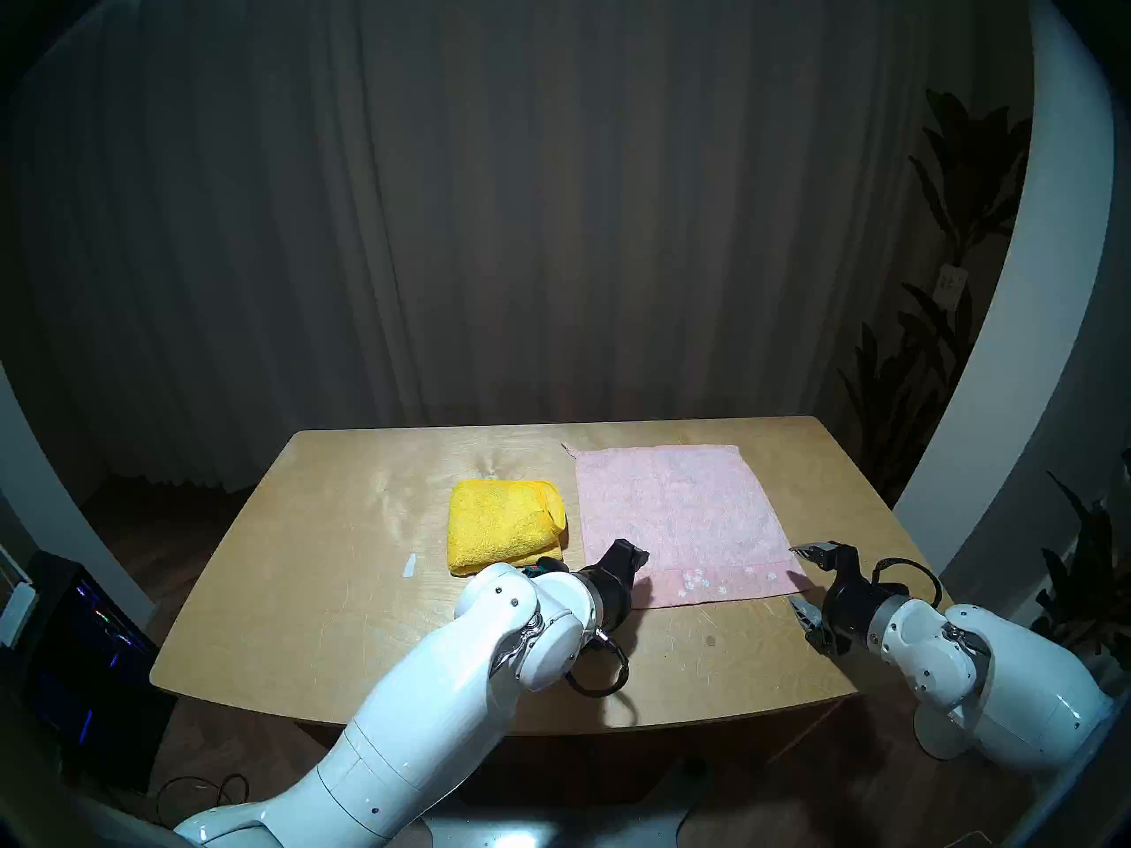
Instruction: Fold each towel twice and stack them on table
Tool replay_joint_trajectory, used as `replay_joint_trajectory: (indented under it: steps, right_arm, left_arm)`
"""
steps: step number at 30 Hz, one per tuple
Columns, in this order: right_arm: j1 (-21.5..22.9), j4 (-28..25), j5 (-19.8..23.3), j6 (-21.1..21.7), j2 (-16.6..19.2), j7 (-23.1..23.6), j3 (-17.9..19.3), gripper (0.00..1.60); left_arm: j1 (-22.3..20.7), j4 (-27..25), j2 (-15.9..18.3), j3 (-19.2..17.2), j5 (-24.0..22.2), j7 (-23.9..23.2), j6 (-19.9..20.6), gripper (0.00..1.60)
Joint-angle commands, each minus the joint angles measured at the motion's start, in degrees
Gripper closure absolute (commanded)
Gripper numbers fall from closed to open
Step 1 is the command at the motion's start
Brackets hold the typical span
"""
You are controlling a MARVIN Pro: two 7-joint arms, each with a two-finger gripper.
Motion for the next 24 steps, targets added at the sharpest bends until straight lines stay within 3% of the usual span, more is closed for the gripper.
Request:
replay_joint_trajectory:
  steps: [1,3,6,9,11,13,14,15,16,17,18,20,21,22,24]
  right_arm:
    - [6.1,3.1,-3.4,0.0,-2.9,-1.2,-4.3,0.0]
    - [9.4,4.8,-3.9,0.3,-4.0,-2.0,-6.9,0.0]
    - [10.5,5.3,-5.3,0.4,-4.3,-1.8,-7.8,0.0]
    - [12.7,6.2,-5.7,2.4,-3.9,-3.8,-9.6,0.0]
    - [13.2,6.3,-6.1,4.0,-3.1,-4.5,-10.2,0.0]
    - [13.4,6.1,-6.6,4.6,-3.2,-4.3,-10.7,0.0]
    - [13.4,6.1,-6.6,4.6,-3.2,-4.3,-10.7,0.0]
    - [13.5,6.1,-6.9,4.7,-3.1,-4.5,-10.9,0.0]
    - [13.4,5.9,-6.6,4.7,-3.1,-4.8,-10.7,0.15]
    - [13.4,5.6,-7.1,4.2,-2.9,-4.9,-10.8,1.0]
    - [13.5,5.6,-6.9,4.7,-2.8,-5.1,-10.8,1.56]
    - [13.6,5.7,-6.7,5.2,-2.6,-5.0,-10.8,1.6]
    - [13.4,5.7,-5.9,5.7,-2.6,-5.1,-10.5,1.6]
    - [13.2,5.5,-6.0,5.4,-2.3,-5.5,-10.3,1.6]
    - [12.8,5.0,-4.7,5.3,-1.9,-6.3,-9.4,1.6]
  left_arm:
    - [-0.5,2.3,0.2,0.7,0.4,0.2,0.7,0.0]
    - [-0.8,2.9,0.2,0.7,0.2,0.2,1.1,0.0]
    - [-0.9,3.3,0.0,0.7,0.3,0.2,1.1,0.0]
    - [-1.3,4.0,-0.2,0.7,0.4,0.1,1.0,0.18]
    - [-1.4,4.1,-0.2,0.7,0.5,0.2,1.0,0.21]
    - [-1.5,4.3,-0.1,0.8,0.6,0.2,1.1,0.57]
    - [-1.5,4.3,-0.1,0.8,0.6,0.2,1.1,0.57]
    - [-1.6,4.3,-0.1,0.9,0.6,0.2,1.1,0.8]
    - [-1.6,4.3,-0.1,0.9,0.8,0.3,1.2,0.92]
    - [-1.8,4.4,0.0,1.0,0.9,0.4,1.3,0.97]
    - [-1.8,4.3,0.0,1.0,0.9,0.5,1.3,1.09]
    - [-1.8,4.2,0.1,1.0,1.1,0.4,1.2,1.15]
    - [-1.8,4.1,0.2,0.9,1.0,0.5,1.3,1.29]
    - [-1.9,3.8,0.3,1.0,1.4,0.5,1.3,1.55]
    - [-1.9,3.1,0.6,0.8,1.3,0.8,1.4,1.6]
